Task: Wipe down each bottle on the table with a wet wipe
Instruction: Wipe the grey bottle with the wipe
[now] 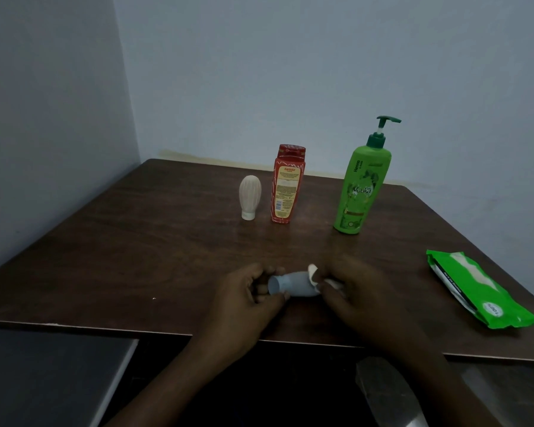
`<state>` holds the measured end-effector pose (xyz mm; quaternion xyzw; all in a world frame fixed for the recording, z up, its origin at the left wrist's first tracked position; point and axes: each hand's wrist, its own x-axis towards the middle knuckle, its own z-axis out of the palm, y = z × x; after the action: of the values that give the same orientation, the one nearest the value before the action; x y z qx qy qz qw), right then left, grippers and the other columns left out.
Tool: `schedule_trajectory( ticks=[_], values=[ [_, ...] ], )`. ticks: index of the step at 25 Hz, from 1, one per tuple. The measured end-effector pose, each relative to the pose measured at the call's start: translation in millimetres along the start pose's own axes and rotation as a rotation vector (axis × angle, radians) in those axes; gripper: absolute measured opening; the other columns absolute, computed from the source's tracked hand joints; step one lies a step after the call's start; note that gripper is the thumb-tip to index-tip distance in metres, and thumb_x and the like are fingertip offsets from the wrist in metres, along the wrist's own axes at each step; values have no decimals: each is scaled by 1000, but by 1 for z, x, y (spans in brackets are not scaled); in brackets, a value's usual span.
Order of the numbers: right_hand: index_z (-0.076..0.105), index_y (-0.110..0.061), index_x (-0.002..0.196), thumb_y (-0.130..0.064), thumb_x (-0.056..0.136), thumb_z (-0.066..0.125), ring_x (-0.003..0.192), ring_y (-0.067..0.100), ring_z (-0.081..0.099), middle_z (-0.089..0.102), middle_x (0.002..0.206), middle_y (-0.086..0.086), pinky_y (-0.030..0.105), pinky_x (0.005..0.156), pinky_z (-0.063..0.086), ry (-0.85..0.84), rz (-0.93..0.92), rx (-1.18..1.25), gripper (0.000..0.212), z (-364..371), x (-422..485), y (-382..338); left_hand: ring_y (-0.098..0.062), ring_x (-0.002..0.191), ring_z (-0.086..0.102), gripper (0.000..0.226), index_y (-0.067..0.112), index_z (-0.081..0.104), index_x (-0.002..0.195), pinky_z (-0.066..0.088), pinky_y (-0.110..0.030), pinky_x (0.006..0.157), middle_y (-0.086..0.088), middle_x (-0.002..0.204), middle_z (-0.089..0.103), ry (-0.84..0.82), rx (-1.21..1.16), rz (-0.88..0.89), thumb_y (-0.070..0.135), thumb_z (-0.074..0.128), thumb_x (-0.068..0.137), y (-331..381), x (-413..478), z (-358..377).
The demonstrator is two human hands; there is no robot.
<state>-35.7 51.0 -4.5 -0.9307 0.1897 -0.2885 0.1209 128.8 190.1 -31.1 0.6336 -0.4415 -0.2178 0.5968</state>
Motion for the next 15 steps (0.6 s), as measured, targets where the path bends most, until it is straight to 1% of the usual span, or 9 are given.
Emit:
schedule_trajectory(
  ticks=[2, 5, 7, 9, 11, 13, 15],
  values=[
    [66, -24, 92, -22, 88, 64, 85, -5, 53, 57, 89, -19, 8, 74, 38, 56, -11, 50, 6, 1, 8, -10, -2, 87, 75, 24, 19, 74, 103, 60, -20, 72, 12, 96, 78, -5, 4, 0, 7, 80, 83, 2, -1, 0],
    [66, -22, 96, -17, 88, 63, 90, -6, 49, 58, 96, -18, 7, 82, 37, 38, -62, 33, 9, 19, 9, -24, -6, 84, 77, 20, 18, 76, 99, 62, -25, 73, 9, 92, 80, 1, -47, -8, 7, 79, 83, 5, -3, 0],
    [65, -22, 94, -17, 88, 62, 91, 0, 51, 61, 96, -13, 14, 81, 41, 22, -60, 10, 9, 25, 1, -23, -5, 87, 77, 23, 21, 77, 100, 62, -27, 77, 11, 94, 80, 17, -43, -13, 7, 80, 83, 3, -1, 1],
    [64, -24, 94, -20, 87, 59, 93, 3, 52, 60, 96, -12, 21, 80, 45, -31, -71, -38, 10, 20, -11, -20, -5, 87, 76, 23, 23, 77, 99, 62, -29, 79, 11, 94, 79, 38, -11, -3, 8, 81, 82, 0, 1, 1],
    [65, -26, 94, -20, 87, 61, 92, 0, 53, 60, 95, -14, 18, 79, 45, -49, -69, 4, 10, 8, -18, -22, -6, 82, 75, 17, 24, 77, 96, 60, -26, 75, 9, 89, 79, 42, 26, 17, 12, 79, 84, 0, 2, 1],
    [66, -23, 92, -19, 88, 63, 89, 0, 55, 60, 93, -14, 13, 76, 41, 31, -42, 73, 7, -2, -14, -22, -4, 81, 74, 12, 26, 77, 96, 58, -22, 72, 11, 89, 78, 10, 63, 38, 19, 77, 87, 2, 2, -1],
    [66, -22, 93, -19, 90, 63, 90, 1, 54, 59, 93, -14, 15, 77, 41, 92, -21, 67, 5, -4, -4, -20, -2, 88, 74, 19, 27, 78, 103, 58, -19, 76, 13, 96, 79, -12, 67, 47, 19, 78, 87, 2, 1, -3]
  ],
)
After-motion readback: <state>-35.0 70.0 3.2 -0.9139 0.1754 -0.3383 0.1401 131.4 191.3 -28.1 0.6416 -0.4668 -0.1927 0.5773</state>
